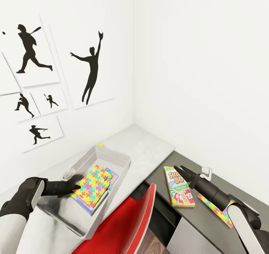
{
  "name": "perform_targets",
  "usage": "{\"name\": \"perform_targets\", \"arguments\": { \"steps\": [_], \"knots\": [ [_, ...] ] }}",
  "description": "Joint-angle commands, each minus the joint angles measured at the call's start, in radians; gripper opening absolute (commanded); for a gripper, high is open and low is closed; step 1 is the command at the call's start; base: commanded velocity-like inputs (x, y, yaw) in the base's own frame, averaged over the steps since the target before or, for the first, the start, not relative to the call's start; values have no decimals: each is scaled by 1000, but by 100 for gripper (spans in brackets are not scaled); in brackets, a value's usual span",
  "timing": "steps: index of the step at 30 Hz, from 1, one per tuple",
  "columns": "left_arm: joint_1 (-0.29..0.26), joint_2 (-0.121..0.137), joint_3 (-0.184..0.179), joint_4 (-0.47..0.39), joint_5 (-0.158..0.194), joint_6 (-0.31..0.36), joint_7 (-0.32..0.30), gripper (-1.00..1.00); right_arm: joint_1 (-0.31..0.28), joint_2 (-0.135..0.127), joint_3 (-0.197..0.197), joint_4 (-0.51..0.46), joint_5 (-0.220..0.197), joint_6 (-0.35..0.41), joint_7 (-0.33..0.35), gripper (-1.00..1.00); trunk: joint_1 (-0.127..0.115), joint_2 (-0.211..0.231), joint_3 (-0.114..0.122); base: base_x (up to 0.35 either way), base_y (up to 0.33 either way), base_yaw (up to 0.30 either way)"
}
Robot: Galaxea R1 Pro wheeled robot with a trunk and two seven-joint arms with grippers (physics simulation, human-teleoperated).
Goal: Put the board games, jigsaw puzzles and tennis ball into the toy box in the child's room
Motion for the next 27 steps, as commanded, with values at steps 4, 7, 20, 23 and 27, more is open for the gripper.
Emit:
{"name": "perform_targets", "arguments": {
  "steps": [4,7,20,23,27],
  "knots": [
    [-1,0,1,-2,5,8,2,-100,-1,0,-1,0,-9,8,1,100,1,-2,-2,0,0,0],
    [-1,0,1,-3,5,8,2,100,-1,0,-1,0,-9,8,1,100,1,-2,-2,0,0,0],
    [-1,13,4,-12,7,9,-17,100,-1,1,0,1,-9,6,0,100,1,-2,-2,0,0,0],
    [-1,25,8,-22,11,9,-22,100,-1,2,-1,1,-9,5,1,100,1,-2,-2,0,0,0],
    [0,42,12,-61,13,12,-83,100,-1,2,-1,1,-9,5,1,100,1,-2,-2,0,0,0]
  ]
}}
